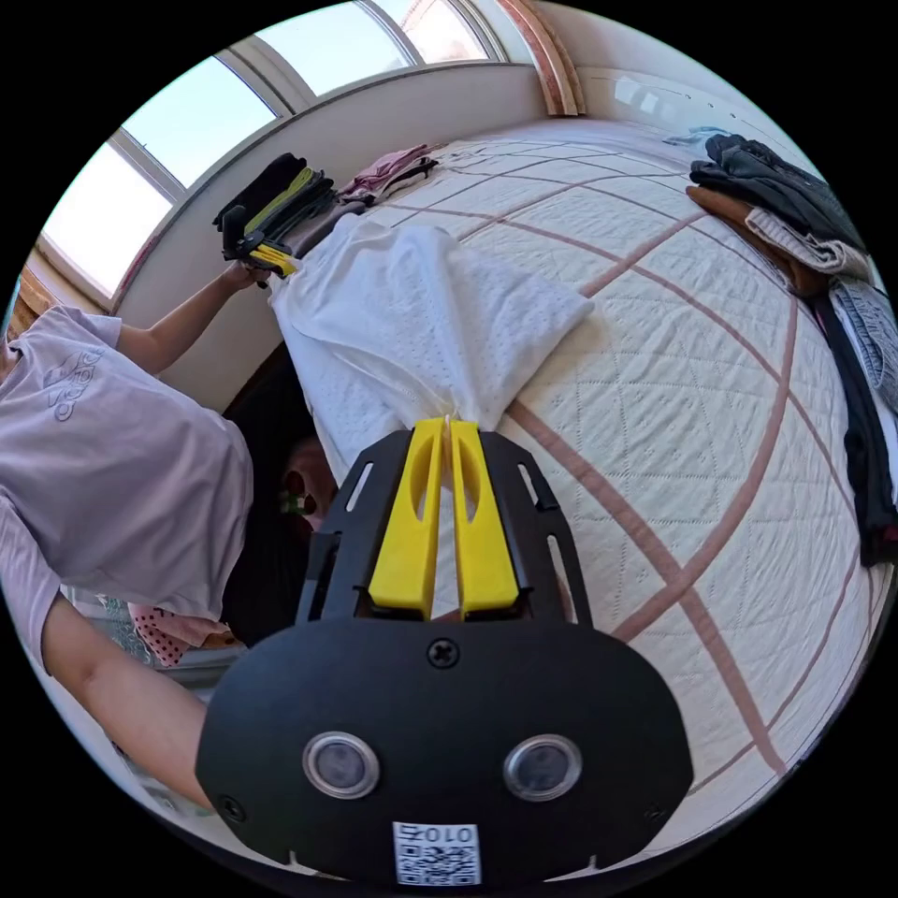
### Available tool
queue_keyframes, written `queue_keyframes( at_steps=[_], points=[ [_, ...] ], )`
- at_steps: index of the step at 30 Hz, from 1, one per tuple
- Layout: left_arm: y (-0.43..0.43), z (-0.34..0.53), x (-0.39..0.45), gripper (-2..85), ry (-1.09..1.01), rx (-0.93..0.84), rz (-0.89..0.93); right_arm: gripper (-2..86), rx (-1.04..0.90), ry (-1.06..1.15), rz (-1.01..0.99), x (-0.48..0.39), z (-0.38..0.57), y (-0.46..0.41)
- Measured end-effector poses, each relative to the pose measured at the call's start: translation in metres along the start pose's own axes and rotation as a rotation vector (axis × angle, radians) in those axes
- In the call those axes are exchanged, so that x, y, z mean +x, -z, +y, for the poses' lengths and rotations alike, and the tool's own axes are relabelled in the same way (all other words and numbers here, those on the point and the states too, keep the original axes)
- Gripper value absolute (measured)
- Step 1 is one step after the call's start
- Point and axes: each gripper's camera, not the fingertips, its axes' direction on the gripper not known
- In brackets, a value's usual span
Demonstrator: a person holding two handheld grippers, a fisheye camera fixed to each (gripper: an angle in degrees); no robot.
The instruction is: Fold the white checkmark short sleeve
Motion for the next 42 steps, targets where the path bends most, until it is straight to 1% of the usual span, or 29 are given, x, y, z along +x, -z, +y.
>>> queue_keyframes(
  at_steps=[4,9,11,13,17,18,20,22,24,26,29,33,37,39,42],
  points=[
    [0.006,-0.005,0.022,-0.1,-0.054,-0.072,-0.051,3.0,-0.018,0.012,0.032,-0.008,0.004,0.008],
    [0.021,0.006,0.049,0.0,-0.082,-0.114,-0.138,3.0,0.026,0.058,0.035,-0.025,0.025,0.017],
    [0.027,0.015,0.053,0.1,-0.068,-0.100,-0.136,3.3,0.041,0.085,-0.007,-0.034,0.035,0.019],
    [0.040,0.025,0.058,0.4,-0.046,-0.051,-0.133,3.8,0.065,0.096,-0.026,-0.041,0.042,0.022],
    [0.051,0.037,0.062,1.1,-0.024,-0.082,-0.130,4.3,0.096,0.065,-0.026,-0.043,0.055,0.030],
    [0.057,0.041,0.061,1.4,0.000,-0.089,-0.139,4.5,0.102,0.054,-0.012,-0.042,0.055,0.030],
    [0.072,0.041,0.067,2.0,0.004,-0.035,-0.149,5.9,0.143,0.038,0.059,-0.046,0.048,0.035],
    [0.086,0.028,0.077,3.0,-0.008,0.023,-0.209,6.4,0.169,0.035,0.119,-0.047,0.038,0.036],
    [0.082,0.015,0.081,3.6,-0.030,0.023,-0.218,6.2,0.148,0.041,0.142,-0.046,0.026,0.028],
    [0.071,0.004,0.079,4.0,-0.043,-0.002,-0.192,5.2,0.069,0.061,0.134,-0.044,0.013,0.013],
    [0.050,-0.004,0.072,3.3,-0.044,-0.064,-0.131,3.0,0.023,0.086,0.138,-0.047,0.011,0.002],
    [0.046,0.000,0.077,0.8,-0.074,-0.110,-0.124,1.9,0.081,0.097,0.143,-0.055,0.028,0.014],
    [0.072,0.014,0.084,0.5,-0.104,-0.057,-0.145,1.7,0.162,0.115,0.112,-0.060,0.055,0.034],
    [0.081,0.021,0.084,0.8,-0.105,-0.037,-0.152,1.8,0.133,0.127,0.072,-0.057,0.063,0.031],
    [0.082,0.032,0.082,2.4,-0.092,-0.048,-0.143,2.7,0.003,0.097,-0.014,-0.045,0.068,0.013]
  ],
)
